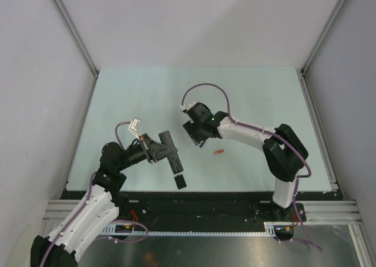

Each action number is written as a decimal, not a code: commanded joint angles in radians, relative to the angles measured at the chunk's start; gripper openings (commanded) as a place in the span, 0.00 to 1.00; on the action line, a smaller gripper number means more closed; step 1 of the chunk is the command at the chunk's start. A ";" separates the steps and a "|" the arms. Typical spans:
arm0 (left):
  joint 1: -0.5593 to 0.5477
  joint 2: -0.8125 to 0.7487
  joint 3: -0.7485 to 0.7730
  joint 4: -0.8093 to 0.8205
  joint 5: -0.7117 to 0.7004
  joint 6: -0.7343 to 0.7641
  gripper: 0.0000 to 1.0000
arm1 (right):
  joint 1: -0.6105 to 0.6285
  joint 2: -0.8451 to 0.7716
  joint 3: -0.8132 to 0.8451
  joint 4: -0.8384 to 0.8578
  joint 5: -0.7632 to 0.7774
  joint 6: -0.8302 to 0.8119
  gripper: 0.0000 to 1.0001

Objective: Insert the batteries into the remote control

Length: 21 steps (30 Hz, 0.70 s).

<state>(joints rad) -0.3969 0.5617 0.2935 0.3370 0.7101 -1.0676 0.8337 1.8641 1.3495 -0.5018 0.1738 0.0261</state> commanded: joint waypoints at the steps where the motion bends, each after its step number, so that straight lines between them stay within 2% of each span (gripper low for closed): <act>1: 0.001 -0.016 0.036 0.020 0.009 0.024 0.00 | -0.022 -0.082 0.042 0.019 0.044 0.263 0.66; 2: 0.001 -0.013 0.035 0.019 0.008 0.024 0.00 | -0.024 -0.085 0.042 0.014 0.043 0.384 0.64; 3: 0.001 -0.014 0.033 0.020 0.006 0.024 0.00 | -0.033 -0.083 0.042 0.005 0.046 0.447 0.59; 6: 0.001 -0.017 0.024 0.017 -0.009 0.029 0.00 | -0.027 -0.063 0.040 -0.036 0.038 0.659 0.53; 16: 0.001 -0.026 -0.019 0.011 -0.121 0.009 0.00 | 0.010 0.007 0.028 -0.066 0.107 0.938 0.51; 21: 0.000 -0.032 -0.031 0.000 -0.165 -0.003 0.00 | 0.002 0.010 -0.015 -0.078 0.124 1.018 0.48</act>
<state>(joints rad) -0.3969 0.5442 0.2722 0.3248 0.5976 -1.0645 0.8406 1.8713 1.3544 -0.5606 0.2451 0.9218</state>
